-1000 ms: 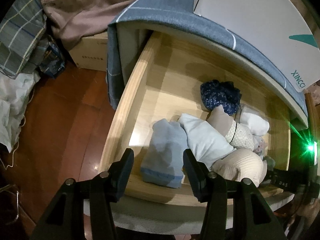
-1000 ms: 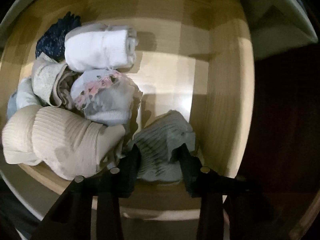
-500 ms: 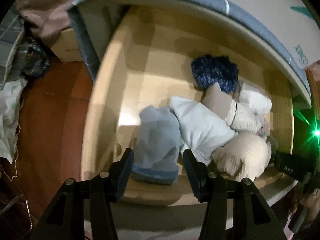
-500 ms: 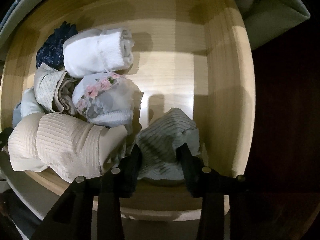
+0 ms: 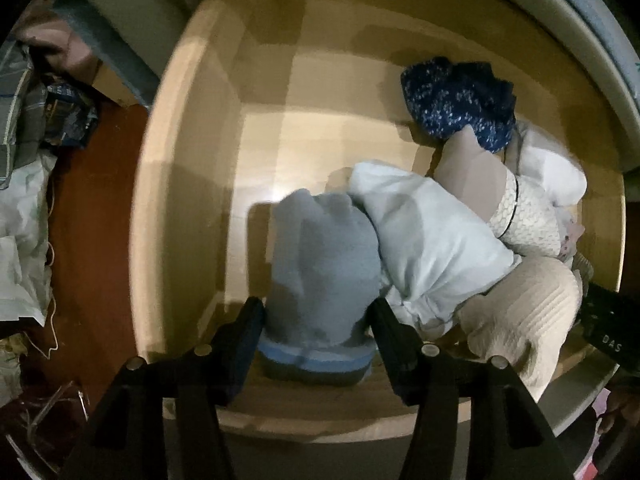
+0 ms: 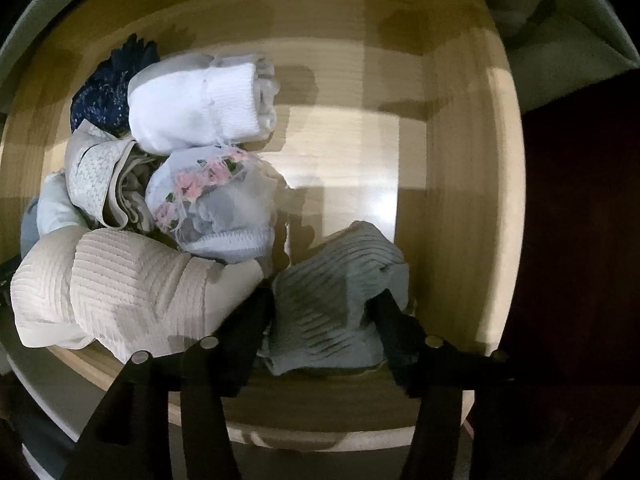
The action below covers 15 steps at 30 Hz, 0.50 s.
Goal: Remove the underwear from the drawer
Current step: 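Close the left tool on the light blue sock and lift it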
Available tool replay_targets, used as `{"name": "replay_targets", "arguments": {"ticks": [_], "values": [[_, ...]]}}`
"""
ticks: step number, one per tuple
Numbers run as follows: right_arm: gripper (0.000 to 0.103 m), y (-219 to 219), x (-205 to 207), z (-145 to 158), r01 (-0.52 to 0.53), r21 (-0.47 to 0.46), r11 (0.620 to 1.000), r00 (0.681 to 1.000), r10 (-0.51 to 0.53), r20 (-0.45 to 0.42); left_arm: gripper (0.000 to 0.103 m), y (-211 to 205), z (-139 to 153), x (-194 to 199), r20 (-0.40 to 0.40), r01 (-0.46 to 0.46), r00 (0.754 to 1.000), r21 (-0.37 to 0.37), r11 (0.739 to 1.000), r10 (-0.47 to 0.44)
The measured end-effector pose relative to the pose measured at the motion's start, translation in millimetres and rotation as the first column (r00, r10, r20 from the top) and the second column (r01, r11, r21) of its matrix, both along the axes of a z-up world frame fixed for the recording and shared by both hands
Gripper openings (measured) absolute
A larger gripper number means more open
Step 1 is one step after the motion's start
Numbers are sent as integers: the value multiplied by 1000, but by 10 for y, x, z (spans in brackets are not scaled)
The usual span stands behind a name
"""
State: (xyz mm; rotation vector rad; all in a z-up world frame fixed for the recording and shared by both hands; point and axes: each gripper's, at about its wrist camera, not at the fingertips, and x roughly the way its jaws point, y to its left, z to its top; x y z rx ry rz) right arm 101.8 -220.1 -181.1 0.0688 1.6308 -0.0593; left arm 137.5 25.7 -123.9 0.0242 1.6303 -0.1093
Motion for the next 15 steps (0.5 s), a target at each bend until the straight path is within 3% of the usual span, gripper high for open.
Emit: {"name": "replay_targets", "arguments": {"ticks": [9,15], "values": [[63,-111,458,84,-64,-22,998,997,63,-32,56,-88,-47,19,-7,26,1000,33,999,-26],[67,32,512,17,-129,-88,988,991,126,-46,42,-76,-22,-16,0,-5,1000,-9,1000,5]]}}
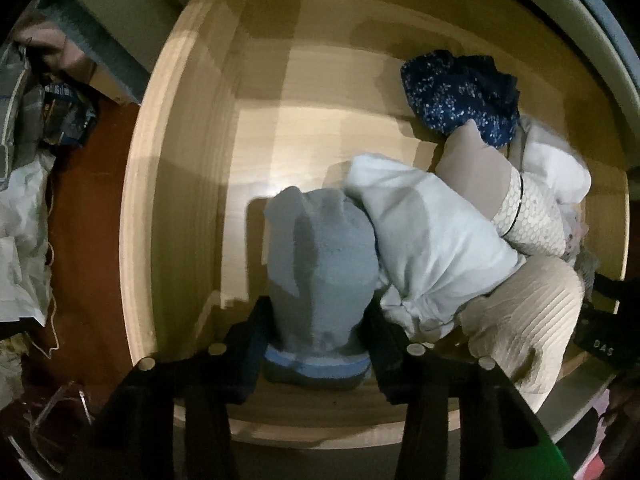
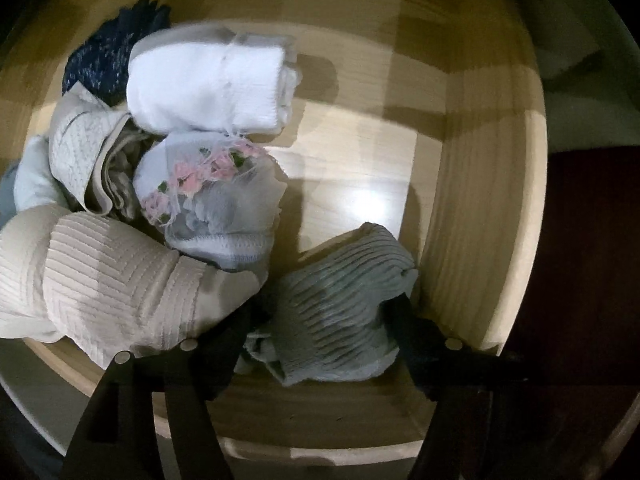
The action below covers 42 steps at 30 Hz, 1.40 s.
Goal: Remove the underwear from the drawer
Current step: 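Close the left tool on the light blue sock and lift it, then carry the light blue sock with the left tool into the box and release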
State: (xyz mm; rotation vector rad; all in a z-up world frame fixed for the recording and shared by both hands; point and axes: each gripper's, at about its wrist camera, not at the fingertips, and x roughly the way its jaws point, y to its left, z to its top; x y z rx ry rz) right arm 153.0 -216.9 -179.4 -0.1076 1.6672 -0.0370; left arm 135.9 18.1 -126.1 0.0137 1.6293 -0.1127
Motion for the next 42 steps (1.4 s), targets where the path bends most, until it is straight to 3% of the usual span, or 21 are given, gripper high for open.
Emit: {"name": "replay_targets", "arguments": {"ticks": [1,3,5,9,19,34,42], "values": [[66,10,8,-9,2,-1,1000,1000,-2,0,41,0,6,-1,2,-4,1000,-5,1000,4],[49,55,11,-17,-18,-29,999,1000,18,2,38,7,20,-3,9,-5,1000,-12,1000,5],[42,29,-56,53,-22,-64,998,1000,23,18,36,7,29,-10,14,-7,1000,-14,1000,7],[32,-59,-66,82,60,-28,998,997,-58,53,32,49,78,-20,26,-20,999,-30,999,21],[26,-124,-182,119,148,44,988,981,-152,117,31,44,303,-180,85,-1,996,-48,999,5],[25,-238,-434,531,175,63,983,969,-183,165,31,162,603,-244,145,13,989,-66,998,-3],[25,-284,-535,472,193,79,978,967,-203,156,31,172,982,-229,224,32,974,-67,997,-16]]}}
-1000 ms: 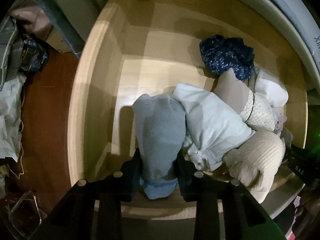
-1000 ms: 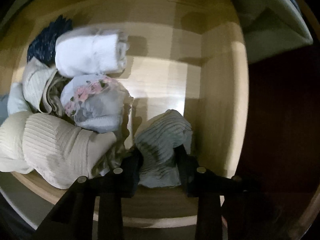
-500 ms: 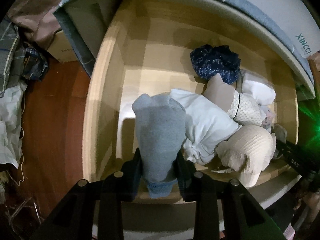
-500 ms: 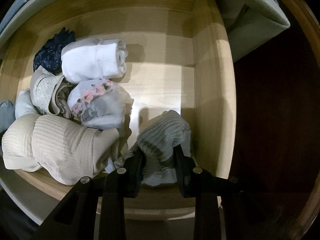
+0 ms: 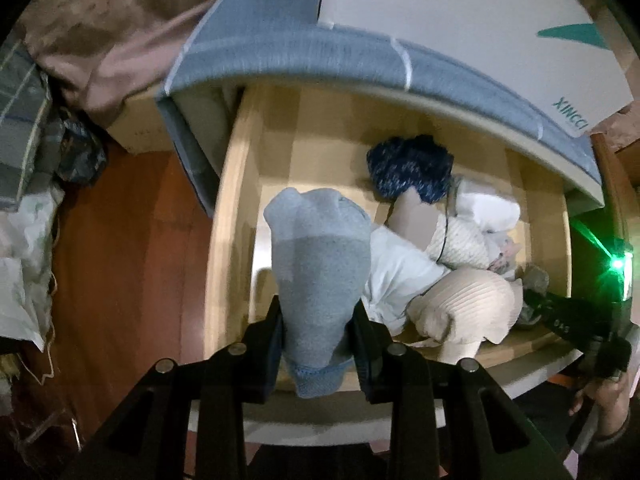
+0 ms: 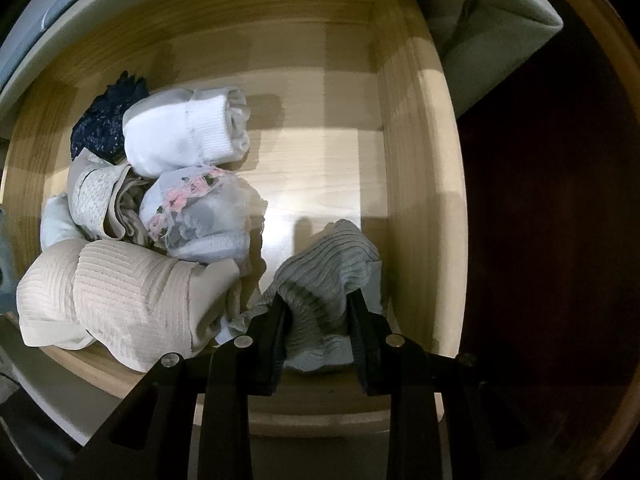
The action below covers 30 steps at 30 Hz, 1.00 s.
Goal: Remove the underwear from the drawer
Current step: 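Carry the light blue sock with the left tool into the box and release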
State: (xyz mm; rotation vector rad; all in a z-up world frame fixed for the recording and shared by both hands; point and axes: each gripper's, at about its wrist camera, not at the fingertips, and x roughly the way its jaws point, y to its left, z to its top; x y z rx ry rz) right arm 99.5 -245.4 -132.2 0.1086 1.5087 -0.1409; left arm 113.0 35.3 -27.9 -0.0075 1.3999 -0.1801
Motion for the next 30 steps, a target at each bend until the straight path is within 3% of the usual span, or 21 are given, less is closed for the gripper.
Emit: {"name": "replay_targets", "arguments": {"ticks": [7,14,19,23,27,30], "values": [[25,33,93,-55,-19,-34,999,1000,18,-10,31,-8,431,-18,98,27,995,1,1000,-27],[25,96,91,-83,-18,-42,999,1000,17,-14,31,-61,1042,-13,229,64,972,-27,998,-57],[25,105,106,-76,-22,-46,999,1000,21,-17,31,-84,1546,76,333,86,940,-48,995,-66],[25,91,104,-57,-18,-40,999,1000,17,-17,31,-121,1903,193,434,103,898,-62,993,-67],[25,69,103,-77,-13,-35,999,1000,12,-19,31,-199,2126,411,517,124,853,-75,989,-67],[26,57,104,-133,-14,-34,999,1000,14,-18,31,-288,2199,593,536,130,842,-83,988,-65]]}}
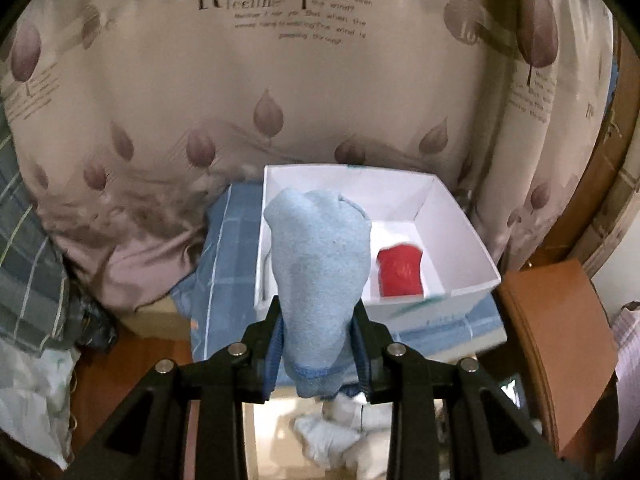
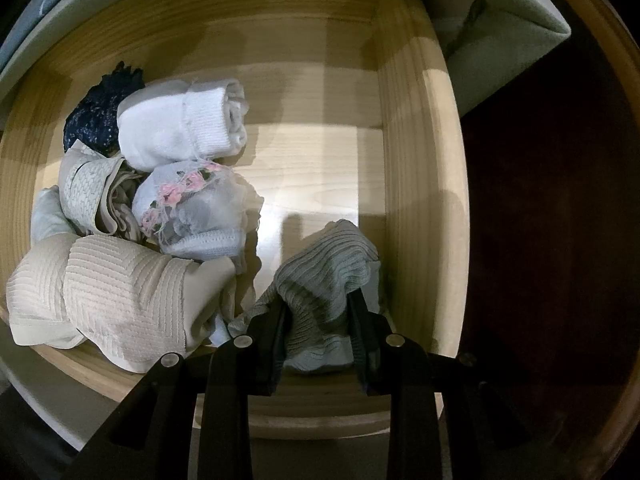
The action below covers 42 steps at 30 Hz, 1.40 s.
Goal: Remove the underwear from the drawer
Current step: 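Carry the light blue sock with the left tool into the box and release, then move the left tool back over the open drawer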
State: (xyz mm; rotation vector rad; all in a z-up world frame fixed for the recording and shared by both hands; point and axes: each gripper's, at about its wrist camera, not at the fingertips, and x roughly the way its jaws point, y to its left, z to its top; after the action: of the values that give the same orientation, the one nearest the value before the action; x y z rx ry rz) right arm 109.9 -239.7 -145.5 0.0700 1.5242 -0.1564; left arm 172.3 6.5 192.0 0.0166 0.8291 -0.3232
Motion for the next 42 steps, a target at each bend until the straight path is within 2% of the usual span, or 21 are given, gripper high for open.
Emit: {"name": "replay_targets", "arguments": {"ticks": [5,9,16,18,24,31,37,42], "values": [[26,-24,10,-14,0,3,1000,1000,0,0,31,-199,-49,317,12,3,1000,31,1000,-3],[26,-14,16,-17,-4,2,1000,1000,4,-1,31,-338,-192,582,-21,10,1000,61,998,-9],[26,-62,4,-21,10,27,1000,1000,-11,7,32,-472,-625,860,-124,11,992,158,987,8],[26,-69,10,-19,8,25,1000,1000,-8,6,35,-504,-693,896,-135,17,991,179,984,7],[26,-66,23,-12,3,23,1000,1000,-4,6,40,-582,-768,887,-146,38,989,216,976,-6],[26,-39,23,2,5,20,1000,1000,-5,7,48,-564,-709,874,-146,27,989,210,977,4],[26,-49,20,7,15,26,1000,1000,-15,11,48,-417,-606,664,-120,3,993,179,984,19],[26,-107,3,12,14,26,1000,1000,-15,21,48,-191,-727,375,-144,-23,988,164,986,47]]}}
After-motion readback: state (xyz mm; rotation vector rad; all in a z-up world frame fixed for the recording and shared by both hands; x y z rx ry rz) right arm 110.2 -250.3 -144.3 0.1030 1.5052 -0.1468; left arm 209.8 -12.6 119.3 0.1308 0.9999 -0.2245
